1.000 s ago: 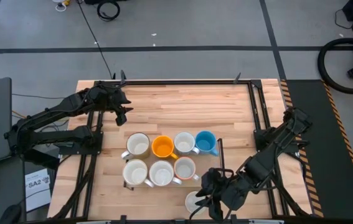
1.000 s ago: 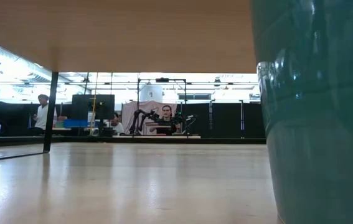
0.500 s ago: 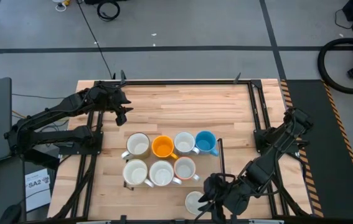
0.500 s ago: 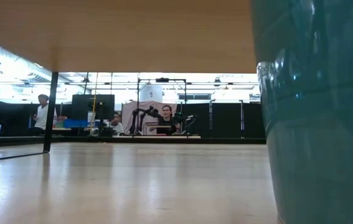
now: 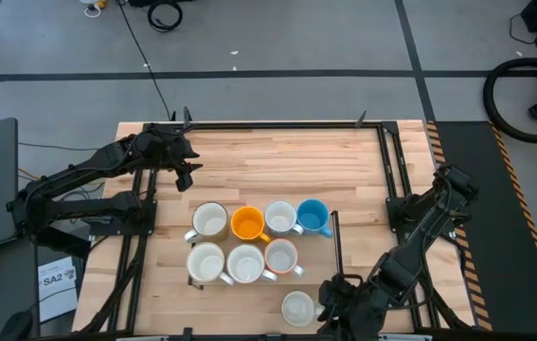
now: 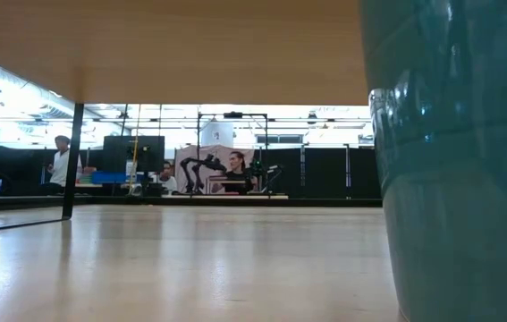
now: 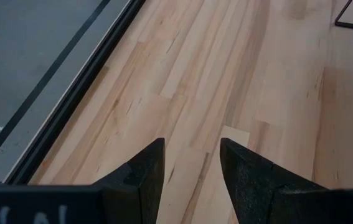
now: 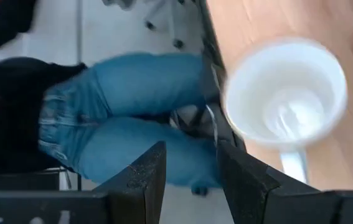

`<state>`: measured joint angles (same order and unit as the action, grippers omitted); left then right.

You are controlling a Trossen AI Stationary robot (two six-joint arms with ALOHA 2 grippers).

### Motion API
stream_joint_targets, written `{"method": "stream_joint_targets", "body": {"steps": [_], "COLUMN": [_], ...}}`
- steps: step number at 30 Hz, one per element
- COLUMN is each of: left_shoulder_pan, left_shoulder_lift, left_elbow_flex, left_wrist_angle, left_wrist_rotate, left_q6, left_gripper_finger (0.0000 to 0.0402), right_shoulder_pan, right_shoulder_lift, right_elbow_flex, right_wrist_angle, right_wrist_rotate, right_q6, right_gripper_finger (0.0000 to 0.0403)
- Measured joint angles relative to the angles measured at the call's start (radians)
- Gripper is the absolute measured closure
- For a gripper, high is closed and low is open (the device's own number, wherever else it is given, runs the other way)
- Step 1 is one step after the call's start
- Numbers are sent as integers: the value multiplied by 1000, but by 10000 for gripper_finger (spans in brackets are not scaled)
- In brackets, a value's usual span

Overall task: Place coffee mugs
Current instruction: Put the light blue mug on the shelf

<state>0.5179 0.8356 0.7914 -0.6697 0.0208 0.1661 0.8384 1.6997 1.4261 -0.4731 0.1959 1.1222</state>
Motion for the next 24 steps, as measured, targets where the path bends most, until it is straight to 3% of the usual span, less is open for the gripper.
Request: {"method": "stream_joint_targets", "body": {"steps": [8,15,24], "left_shoulder_pan": [0,0,0], "left_shoulder_lift": [0,0,0], "left_elbow_flex": [0,0,0], "left_wrist_angle": [0,0,-2], "left_wrist_rotate": [0,0,0], "left_q6": [-25,-26,-26], "left_gripper_finger": [242,242,242], "right_shoulder_pan": [47,79,96], "right_shoulder_lift": [0,28,154], "right_elbow_flex": [0,0,0], "right_wrist_angle": [-206,-239,-241], "right_wrist_rotate": [0,55,44], "right_q6": [164,126,107], "right_gripper_finger": [259,259,259]}}
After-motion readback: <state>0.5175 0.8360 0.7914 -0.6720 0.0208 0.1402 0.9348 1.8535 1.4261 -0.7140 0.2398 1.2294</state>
